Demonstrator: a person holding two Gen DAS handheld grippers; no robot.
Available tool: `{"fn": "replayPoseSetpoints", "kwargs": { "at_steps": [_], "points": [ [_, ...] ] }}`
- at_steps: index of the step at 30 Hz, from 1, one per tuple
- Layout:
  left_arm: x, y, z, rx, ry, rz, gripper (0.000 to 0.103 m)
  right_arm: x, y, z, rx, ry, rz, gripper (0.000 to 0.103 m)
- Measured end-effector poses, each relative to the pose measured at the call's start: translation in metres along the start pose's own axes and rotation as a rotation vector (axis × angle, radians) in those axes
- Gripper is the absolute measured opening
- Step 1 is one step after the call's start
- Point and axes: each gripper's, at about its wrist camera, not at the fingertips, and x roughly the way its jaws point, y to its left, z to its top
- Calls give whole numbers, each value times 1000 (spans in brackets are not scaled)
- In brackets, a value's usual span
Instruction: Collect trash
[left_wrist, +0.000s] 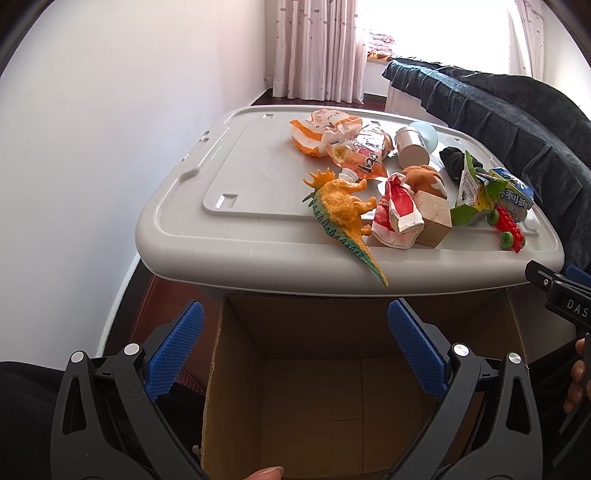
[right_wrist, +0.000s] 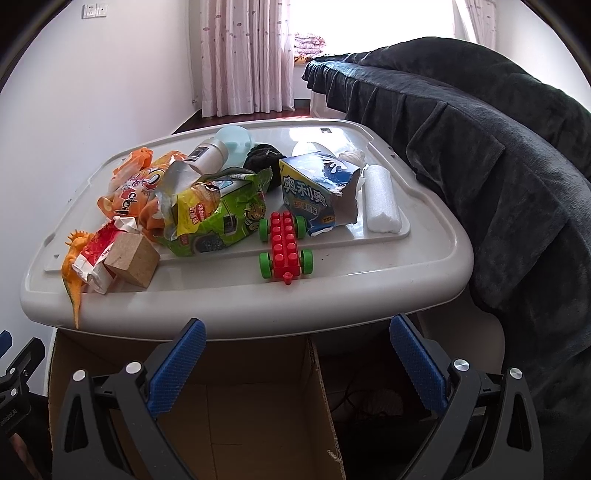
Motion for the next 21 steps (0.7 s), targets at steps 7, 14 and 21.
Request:
{"fn": "replayPoseSetpoints", "kwargs": {
  "at_steps": [7,14,21],
  "points": [
    [0,0,0,-1,1,0,97,2,-1,1,-7,4,-6,98],
    [1,0,0,-3,1,0,97,3,-1,1,-6,7,-4,98],
    [0,0,0,-2,0,1,97,3,0,1,-7,7,-5,98]
  ]
}}
